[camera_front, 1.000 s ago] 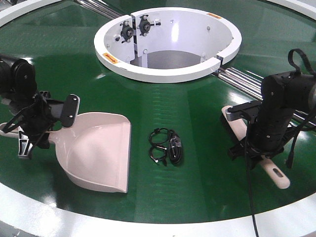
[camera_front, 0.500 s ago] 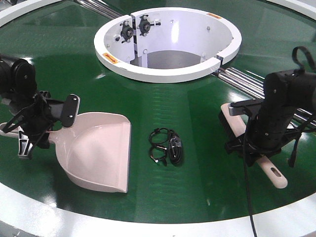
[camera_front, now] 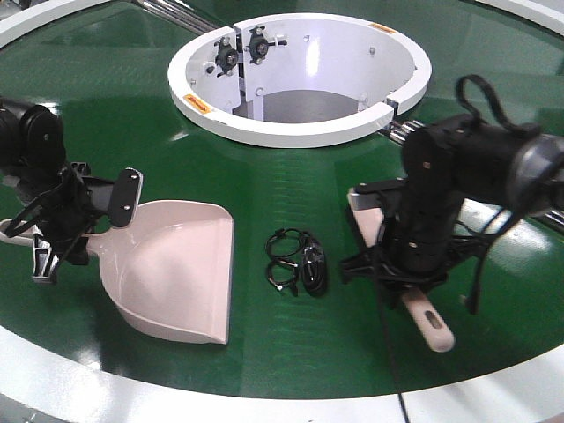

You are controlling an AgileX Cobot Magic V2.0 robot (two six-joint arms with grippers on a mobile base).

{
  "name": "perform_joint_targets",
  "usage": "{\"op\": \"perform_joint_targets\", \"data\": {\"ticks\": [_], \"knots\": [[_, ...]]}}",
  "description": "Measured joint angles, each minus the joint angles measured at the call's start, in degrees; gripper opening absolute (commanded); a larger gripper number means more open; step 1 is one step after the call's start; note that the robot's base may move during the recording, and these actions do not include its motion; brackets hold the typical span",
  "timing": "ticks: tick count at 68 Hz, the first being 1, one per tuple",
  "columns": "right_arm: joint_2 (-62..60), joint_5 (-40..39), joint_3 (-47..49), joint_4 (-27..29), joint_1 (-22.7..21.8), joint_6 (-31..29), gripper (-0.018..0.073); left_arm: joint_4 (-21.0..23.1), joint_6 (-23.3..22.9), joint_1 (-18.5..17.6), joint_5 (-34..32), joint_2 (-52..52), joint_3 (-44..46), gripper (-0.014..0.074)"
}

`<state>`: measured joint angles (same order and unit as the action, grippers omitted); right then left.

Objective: Clean and inspect green conveyor with broom and dustpan
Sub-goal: 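Move the brush with the right gripper toward the black cable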

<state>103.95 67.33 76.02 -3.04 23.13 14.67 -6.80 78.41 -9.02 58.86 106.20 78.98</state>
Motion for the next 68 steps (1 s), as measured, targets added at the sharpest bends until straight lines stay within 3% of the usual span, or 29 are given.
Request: {"op": "perform_joint_targets", "data": {"ticks": [16, 68], "knots": [[4.02, 2.13, 7.08, 0.00, 2.13, 4.82, -0.0004, 0.06, 0.00, 0.00, 0.00, 0.00, 0.00, 0.0076], [9.98, 2.03, 7.47, 0.40, 7.09, 10.20, -0.0003, 0.08, 0.00, 0.00, 0.00, 0.00, 0.00, 0.0076]]}}
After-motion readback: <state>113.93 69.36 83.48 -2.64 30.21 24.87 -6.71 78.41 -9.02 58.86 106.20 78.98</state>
